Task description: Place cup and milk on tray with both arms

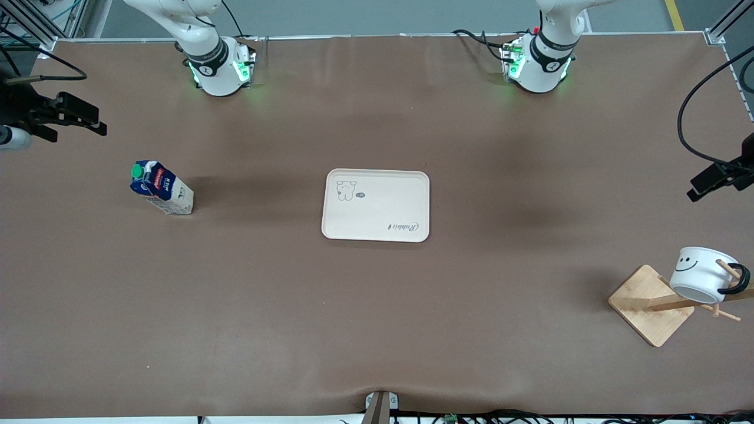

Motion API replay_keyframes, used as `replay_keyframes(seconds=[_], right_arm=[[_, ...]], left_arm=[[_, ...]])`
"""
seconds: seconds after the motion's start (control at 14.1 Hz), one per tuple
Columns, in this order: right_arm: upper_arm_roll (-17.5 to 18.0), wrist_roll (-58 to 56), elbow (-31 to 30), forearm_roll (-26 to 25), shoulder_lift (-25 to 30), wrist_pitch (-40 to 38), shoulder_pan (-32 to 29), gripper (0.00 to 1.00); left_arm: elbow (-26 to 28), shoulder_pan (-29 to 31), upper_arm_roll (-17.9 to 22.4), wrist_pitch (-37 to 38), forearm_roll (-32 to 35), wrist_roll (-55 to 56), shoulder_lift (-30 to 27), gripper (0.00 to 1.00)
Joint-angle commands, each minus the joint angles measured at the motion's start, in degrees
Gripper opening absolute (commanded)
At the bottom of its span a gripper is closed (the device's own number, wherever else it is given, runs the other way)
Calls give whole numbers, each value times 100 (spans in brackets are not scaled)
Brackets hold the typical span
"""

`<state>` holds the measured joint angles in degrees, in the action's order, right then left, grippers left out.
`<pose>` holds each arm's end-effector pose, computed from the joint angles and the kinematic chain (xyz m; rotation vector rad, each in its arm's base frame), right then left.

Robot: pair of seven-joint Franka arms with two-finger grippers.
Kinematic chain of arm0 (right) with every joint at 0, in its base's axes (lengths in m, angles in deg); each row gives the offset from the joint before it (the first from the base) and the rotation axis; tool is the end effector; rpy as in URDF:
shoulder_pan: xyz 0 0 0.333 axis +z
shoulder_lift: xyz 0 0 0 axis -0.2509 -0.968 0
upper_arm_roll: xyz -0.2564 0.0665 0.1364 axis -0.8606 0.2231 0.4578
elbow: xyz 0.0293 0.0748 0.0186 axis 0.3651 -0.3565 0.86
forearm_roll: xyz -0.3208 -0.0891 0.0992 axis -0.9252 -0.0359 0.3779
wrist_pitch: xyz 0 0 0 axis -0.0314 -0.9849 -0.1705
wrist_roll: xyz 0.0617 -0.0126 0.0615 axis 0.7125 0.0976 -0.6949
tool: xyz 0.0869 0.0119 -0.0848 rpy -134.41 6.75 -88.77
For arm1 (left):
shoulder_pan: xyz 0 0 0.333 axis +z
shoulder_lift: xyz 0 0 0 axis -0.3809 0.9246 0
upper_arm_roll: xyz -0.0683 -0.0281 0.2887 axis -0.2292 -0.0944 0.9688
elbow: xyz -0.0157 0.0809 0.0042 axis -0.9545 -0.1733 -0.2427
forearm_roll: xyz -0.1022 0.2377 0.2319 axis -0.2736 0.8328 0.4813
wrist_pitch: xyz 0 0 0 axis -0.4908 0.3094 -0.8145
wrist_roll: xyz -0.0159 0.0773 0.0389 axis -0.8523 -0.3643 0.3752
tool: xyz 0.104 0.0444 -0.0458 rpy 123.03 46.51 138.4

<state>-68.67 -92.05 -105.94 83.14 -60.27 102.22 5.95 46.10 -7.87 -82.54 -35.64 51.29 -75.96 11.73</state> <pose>0.4744 -0.0046 0.5994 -3.0544 -0.1298 0.1930 0.5201 0.0925 0.5165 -3.0970 -0.3985 -0.3448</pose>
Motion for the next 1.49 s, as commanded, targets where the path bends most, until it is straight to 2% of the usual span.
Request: replay_keyframes(seconds=[0.0,0.43,0.71,0.85,1.14,1.42], right_arm=[[65,39,-35,-5,50,-29,-109,100],[65,39,-35,-5,50,-29,-109,100],[65,39,-35,-5,50,-29,-109,100],[65,39,-35,3,50,-29,-109,100],[65,39,-35,3,50,-29,-109,100],[65,39,-35,3,50,-29,-109,100]], left_arm=[[404,156,-39,-706,-361,-45,-37,100],[396,122,-65,-2094,-758,-45,701,100],[361,95,-144,-3010,-767,-194,1167,100],[300,104,-197,-3081,-767,-247,1264,98],[264,95,-206,-3371,-767,-274,1440,83],[273,121,-206,-3380,-767,-318,1467,79]])
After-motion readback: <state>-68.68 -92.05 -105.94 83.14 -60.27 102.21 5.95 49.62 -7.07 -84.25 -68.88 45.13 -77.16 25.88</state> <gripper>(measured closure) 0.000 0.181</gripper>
